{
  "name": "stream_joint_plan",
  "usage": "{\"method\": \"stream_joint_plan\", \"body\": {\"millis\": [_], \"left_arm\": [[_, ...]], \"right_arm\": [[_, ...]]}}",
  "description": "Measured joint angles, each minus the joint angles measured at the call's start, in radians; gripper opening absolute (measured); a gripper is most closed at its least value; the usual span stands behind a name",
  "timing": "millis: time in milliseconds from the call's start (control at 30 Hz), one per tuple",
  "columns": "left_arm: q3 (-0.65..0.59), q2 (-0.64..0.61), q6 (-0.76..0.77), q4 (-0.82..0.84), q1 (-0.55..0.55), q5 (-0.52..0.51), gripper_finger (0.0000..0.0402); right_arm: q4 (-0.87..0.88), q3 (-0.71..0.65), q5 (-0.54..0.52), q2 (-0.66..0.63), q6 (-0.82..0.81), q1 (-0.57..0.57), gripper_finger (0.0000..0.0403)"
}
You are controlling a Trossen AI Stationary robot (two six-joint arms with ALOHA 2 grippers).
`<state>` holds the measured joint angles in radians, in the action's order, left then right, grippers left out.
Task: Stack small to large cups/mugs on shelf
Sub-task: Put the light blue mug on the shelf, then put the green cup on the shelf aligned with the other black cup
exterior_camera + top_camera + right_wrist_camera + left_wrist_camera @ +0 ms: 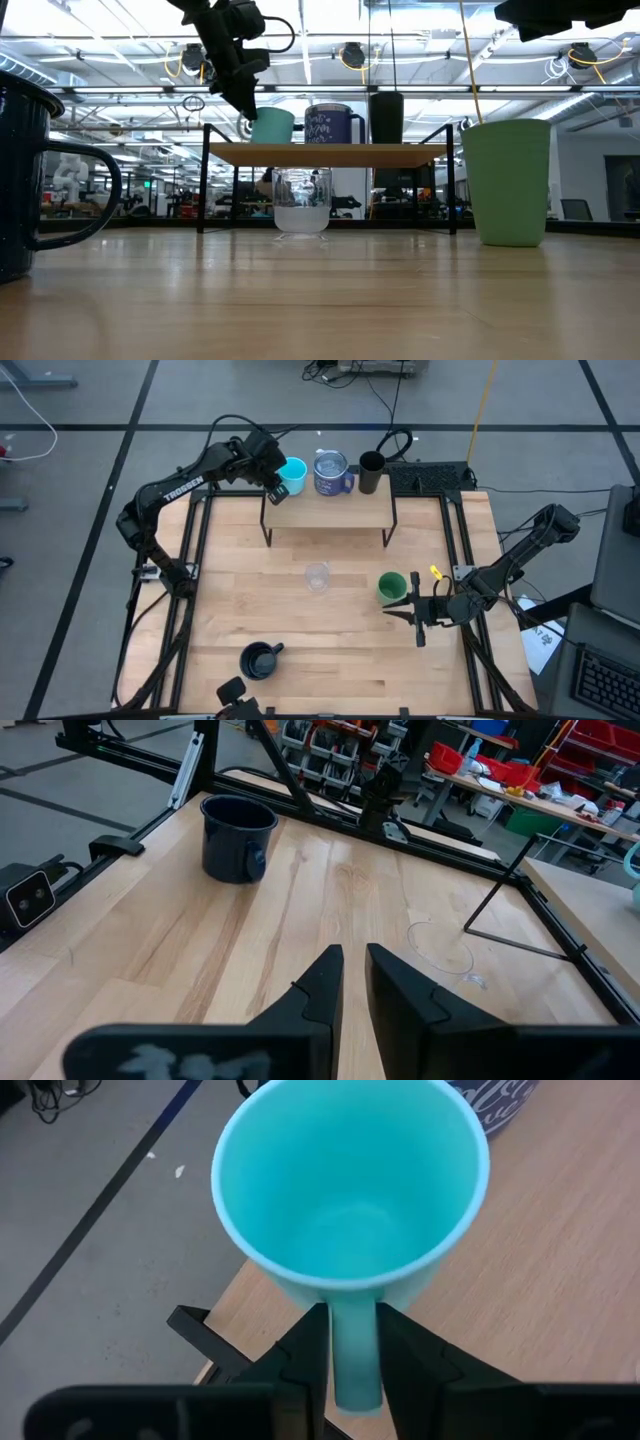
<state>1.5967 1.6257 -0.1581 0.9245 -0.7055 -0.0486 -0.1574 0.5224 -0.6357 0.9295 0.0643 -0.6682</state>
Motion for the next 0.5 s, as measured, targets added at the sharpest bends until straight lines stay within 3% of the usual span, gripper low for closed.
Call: {"method": "stream_joint_plan", "body": {"millis": [300,500], "left_arm": [[0.000,0.000,0.010,-0.001,0.000,-0.030,0.0147],[-0.001,-0.026,0.012,0.000,0.000,-0.037,0.0157]], "right_arm": [[0.000,0.000,0.000,0.000,0.000,0.000,0.0036],[0.000,0.000,0.000,0.000,0.000,0.000,0.0036]]}}
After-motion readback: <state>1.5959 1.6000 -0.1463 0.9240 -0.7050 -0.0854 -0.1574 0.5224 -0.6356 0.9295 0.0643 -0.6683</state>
